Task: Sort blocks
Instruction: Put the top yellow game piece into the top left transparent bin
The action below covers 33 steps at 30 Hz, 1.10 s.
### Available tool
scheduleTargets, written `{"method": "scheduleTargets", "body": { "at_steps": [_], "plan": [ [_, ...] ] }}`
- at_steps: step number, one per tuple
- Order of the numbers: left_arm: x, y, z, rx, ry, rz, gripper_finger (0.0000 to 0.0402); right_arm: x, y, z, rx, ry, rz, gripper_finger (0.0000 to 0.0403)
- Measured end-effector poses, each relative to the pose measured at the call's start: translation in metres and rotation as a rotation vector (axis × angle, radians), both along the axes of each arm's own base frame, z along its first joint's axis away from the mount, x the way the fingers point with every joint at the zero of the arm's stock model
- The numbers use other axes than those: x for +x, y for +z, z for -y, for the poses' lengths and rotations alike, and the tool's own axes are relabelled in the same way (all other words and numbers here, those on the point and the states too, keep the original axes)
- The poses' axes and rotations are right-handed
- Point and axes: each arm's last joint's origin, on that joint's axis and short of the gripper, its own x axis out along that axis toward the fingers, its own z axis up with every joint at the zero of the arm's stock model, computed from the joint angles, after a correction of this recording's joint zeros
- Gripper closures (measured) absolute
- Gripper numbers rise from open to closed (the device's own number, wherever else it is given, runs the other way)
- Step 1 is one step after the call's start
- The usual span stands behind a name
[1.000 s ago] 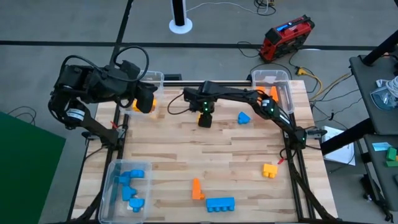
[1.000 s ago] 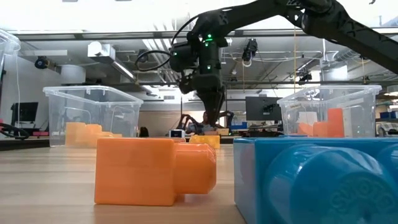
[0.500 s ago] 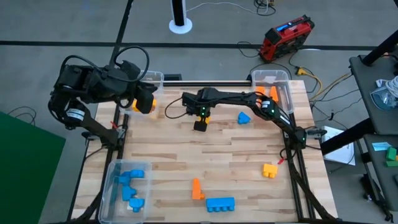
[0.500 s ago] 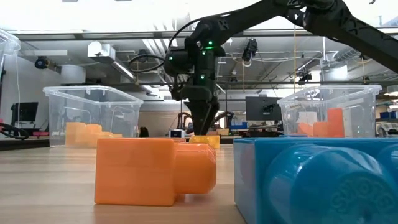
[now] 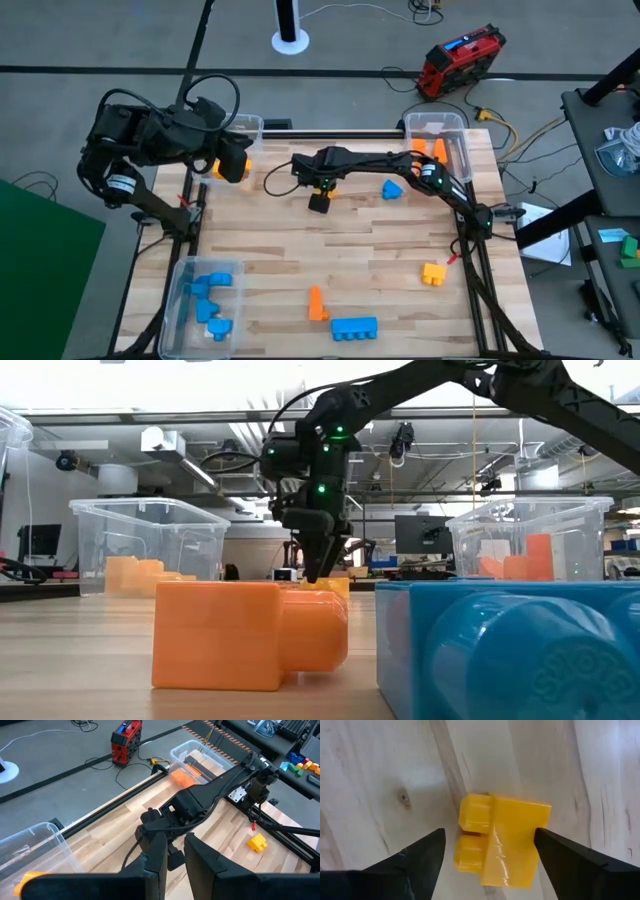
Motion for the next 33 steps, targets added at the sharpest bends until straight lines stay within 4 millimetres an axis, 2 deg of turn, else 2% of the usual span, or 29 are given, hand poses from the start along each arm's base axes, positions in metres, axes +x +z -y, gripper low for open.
{"method": "scheduleTargets", "body": {
  "at_steps": [3,9,12,18,25,28,33],
  "plan": [
    [0.000,0.000,0.000,0.000,0.001,0.000,0.0357,0.001,0.006,-0.001,0.000,0.007,-0.006,0.0100],
    [0.000,0.000,0.000,0.001,0.001,0.000,0.0357,0.002,0.021,-0.004,-0.088,0.031,-0.045,0.0060],
    [0.000,0.000,0.000,0.001,0.002,0.000,0.0357,0.002,0.022,-0.001,-0.090,0.019,-0.037,0.0044],
    [0.000,0.000,0.000,0.000,0.001,0.000,0.0357,-0.002,-0.009,0.007,-0.052,-0.004,-0.113,0.0039],
    [0.000,0.000,0.000,0.000,0.001,0.001,0.0357,-0.001,-0.026,0.011,0.030,-0.027,-0.124,0.0040],
    [0.000,0.000,0.000,0.000,0.001,0.000,0.0357,-0.001,-0.027,0.010,0.034,-0.039,-0.126,0.0057],
    [0.000,0.000,0.001,0.014,-0.047,-0.023,0.0357,-0.002,-0.023,0.010,0.040,-0.054,-0.116,0.0146]
  ]
}}
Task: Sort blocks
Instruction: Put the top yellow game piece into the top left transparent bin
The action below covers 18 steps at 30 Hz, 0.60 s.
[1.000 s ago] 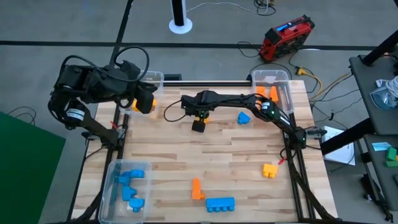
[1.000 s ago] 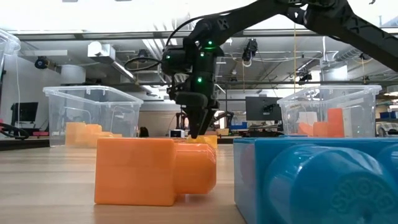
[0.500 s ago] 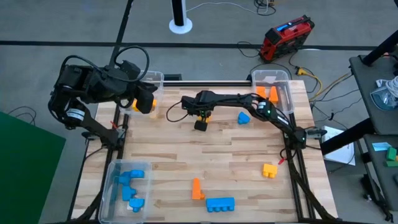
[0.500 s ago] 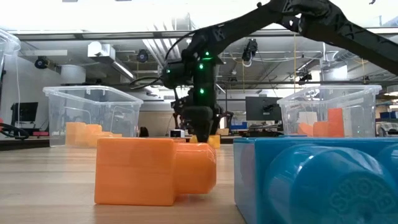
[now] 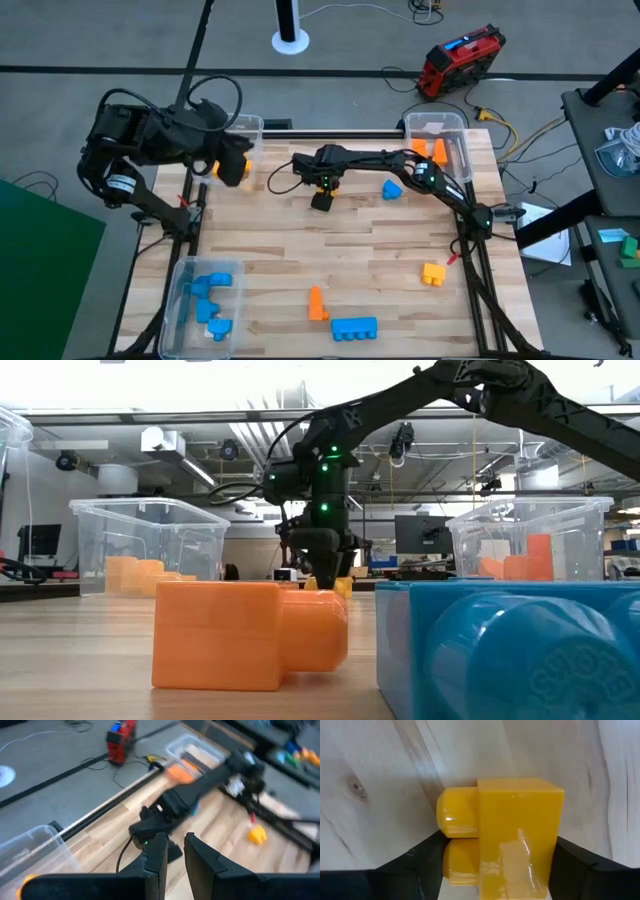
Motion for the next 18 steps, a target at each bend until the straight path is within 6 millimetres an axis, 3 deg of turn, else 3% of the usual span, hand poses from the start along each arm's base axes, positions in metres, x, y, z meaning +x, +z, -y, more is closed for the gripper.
{"method": "scheduleTargets", "body": {
  "at_steps": [5,8,12,18],
  "plan": [
    [0.001,-0.001,0.006,0.040,-0.255,-0.084,0.0357,-0.004,0.012,0.002,0.004,-0.019,0.013,0.0146],
    [0.001,-0.001,0.010,0.083,-0.320,-0.107,0.0357,-0.015,0.033,0.000,0.105,-0.036,-0.004,0.0146],
    [0.001,-0.001,0.012,0.129,-0.366,-0.127,0.0357,-0.034,0.094,-0.013,0.174,-0.045,0.064,0.0146],
    [0.001,-0.001,0.013,0.200,-0.424,-0.161,0.0357,-0.070,0.194,-0.046,0.280,0.021,0.332,0.0146]
  ]
}}
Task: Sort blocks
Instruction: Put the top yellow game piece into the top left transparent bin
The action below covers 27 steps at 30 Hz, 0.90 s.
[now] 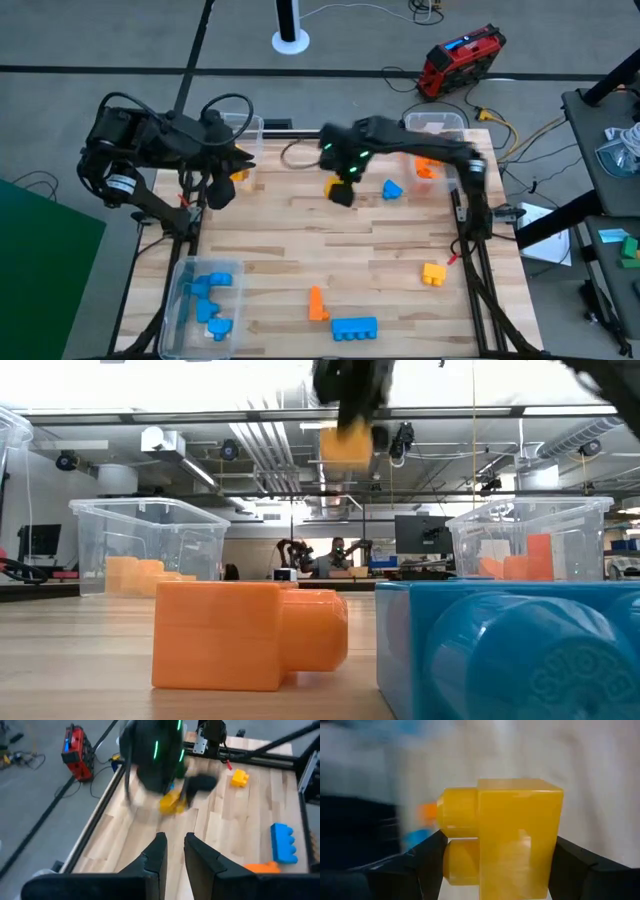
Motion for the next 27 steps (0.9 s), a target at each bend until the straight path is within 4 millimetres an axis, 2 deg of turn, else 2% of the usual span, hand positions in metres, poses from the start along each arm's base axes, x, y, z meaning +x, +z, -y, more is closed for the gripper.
{"method": "scheduleTargets", "body": {
  "at_steps": [3,5,8,11,14,20,23,27],
  "plan": [
    [0.005,-0.002,0.006,0.031,-0.103,-0.012,0.0357,-0.027,0.050,-0.016,0.144,0.106,0.204,0.0146],
    [0.014,-0.005,0.014,0.050,-0.180,-0.017,0.0357,-0.041,0.075,-0.026,0.223,0.171,0.337,0.0146],
    [0.032,-0.013,0.026,0.091,-0.261,-0.036,0.0357,-0.052,0.102,-0.041,0.319,0.218,0.498,0.0146],
    [0.048,-0.020,0.039,0.123,-0.324,-0.032,0.0355,-0.057,0.118,-0.060,0.354,0.277,0.609,0.0146],
    [0.064,-0.027,0.049,0.146,-0.365,-0.031,0.0346,-0.058,0.125,-0.081,0.390,0.359,0.644,0.0146],
    [0.092,-0.031,0.059,0.194,-0.419,0.028,0.0301,-0.046,0.119,-0.109,0.437,0.407,0.627,0.0146],
    [0.104,-0.030,0.065,0.193,-0.517,0.089,0.0264,-0.035,0.112,-0.113,0.444,0.419,0.623,0.0146],
    [0.112,-0.036,0.070,0.164,-0.608,0.084,0.0212,-0.027,0.102,-0.114,0.470,0.424,0.590,0.0146]
  ]
}}
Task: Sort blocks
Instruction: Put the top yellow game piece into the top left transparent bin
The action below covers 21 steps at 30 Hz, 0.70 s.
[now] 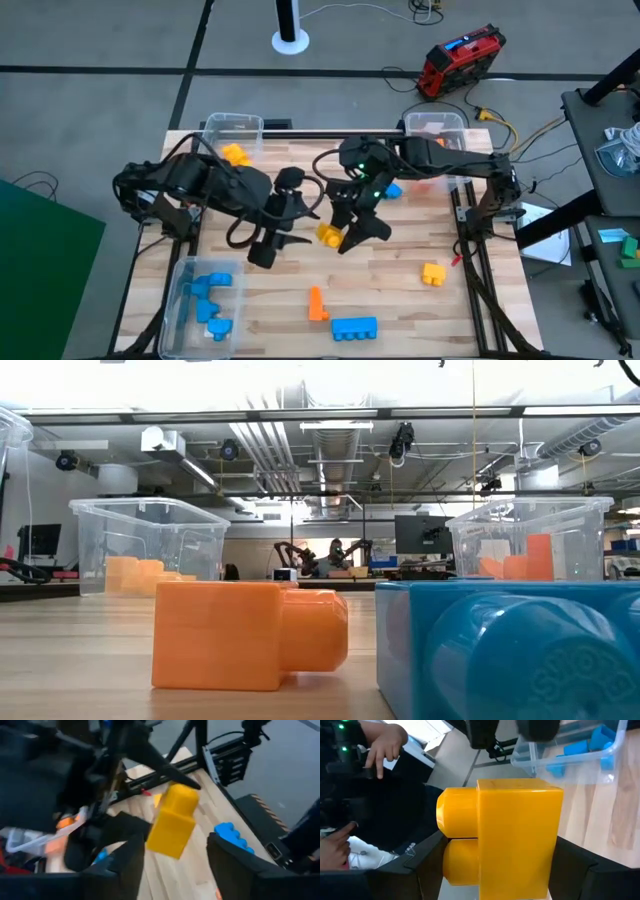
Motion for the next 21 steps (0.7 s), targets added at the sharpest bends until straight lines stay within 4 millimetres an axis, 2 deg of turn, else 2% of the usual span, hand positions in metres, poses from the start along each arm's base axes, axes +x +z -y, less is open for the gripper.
{"method": "scheduleTargets", "body": {
  "at_steps": [4,8,16,21],
  "plan": [
    [0.001,0.001,0.001,0.045,-0.039,0.023,0.0171,0.001,0.000,0.000,0.005,0.006,0.011,0.0146],
    [0.002,0.002,0.001,0.062,-0.084,0.042,0.0148,0.003,0.003,0.000,0.018,0.019,0.044,0.0146],
    [0.016,-0.004,0.003,0.039,-0.139,0.054,0.0152,0.004,0.009,0.000,0.034,0.010,0.069,0.0146],
    [0.017,-0.003,0.000,0.052,-0.146,0.069,0.0154,0.005,0.011,0.000,0.037,0.008,0.089,0.0146]
  ]
}}
